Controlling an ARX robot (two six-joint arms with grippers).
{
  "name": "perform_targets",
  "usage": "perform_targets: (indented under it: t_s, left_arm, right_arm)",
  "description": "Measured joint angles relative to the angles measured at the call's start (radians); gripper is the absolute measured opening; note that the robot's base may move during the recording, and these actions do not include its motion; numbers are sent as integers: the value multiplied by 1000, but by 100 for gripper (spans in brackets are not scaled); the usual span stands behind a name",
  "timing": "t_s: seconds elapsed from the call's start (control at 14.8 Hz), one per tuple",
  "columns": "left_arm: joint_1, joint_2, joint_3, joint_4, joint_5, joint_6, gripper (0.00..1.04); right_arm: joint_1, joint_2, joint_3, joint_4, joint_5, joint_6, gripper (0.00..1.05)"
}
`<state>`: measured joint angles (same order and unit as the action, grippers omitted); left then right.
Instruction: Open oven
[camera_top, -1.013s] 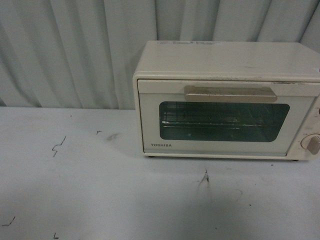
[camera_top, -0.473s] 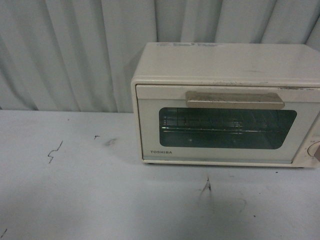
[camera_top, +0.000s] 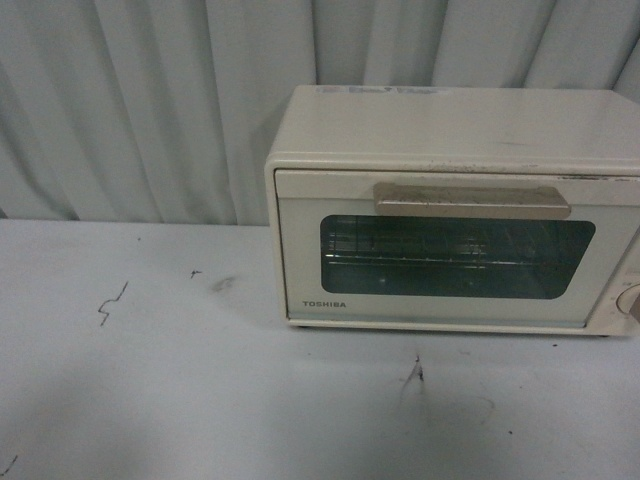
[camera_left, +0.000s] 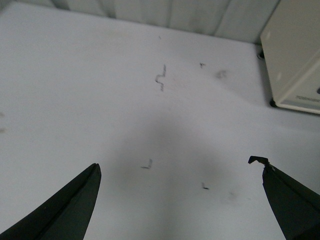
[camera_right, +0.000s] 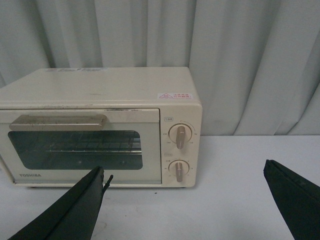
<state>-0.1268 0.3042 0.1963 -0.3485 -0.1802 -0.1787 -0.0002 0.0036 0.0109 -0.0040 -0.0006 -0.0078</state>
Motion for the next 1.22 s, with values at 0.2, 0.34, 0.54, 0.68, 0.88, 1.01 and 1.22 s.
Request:
perform_targets:
  t_s: [0.2,0.34,0.54,0.68,0.88,1.01,1.22]
  left_arm:
    - [-117,385,73,261,32,-234,98]
    - [-188,652,106,477,83,-337,98]
    - [-305,958,138,753,190,-507,98]
    - [-390,1135,157,920,224,-638,98]
    - [-488,1405,262,1126,248,-795,98]
    - [-526,1531,319,1185,241,-874,98]
    - [-558,1637,369,1250,180,-972,98]
  right_arm:
    - [0,0,0,0,1,0,98]
    - [0,0,0,0,0,0,98]
    - [0,0,0,0,1,0,98]
    - [0,0,0,0,0,0,98]
    - [0,0,0,0,1,0,98]
    - [0,0,0,0,0,0,98]
    - [0,0,0,0,1,0,98]
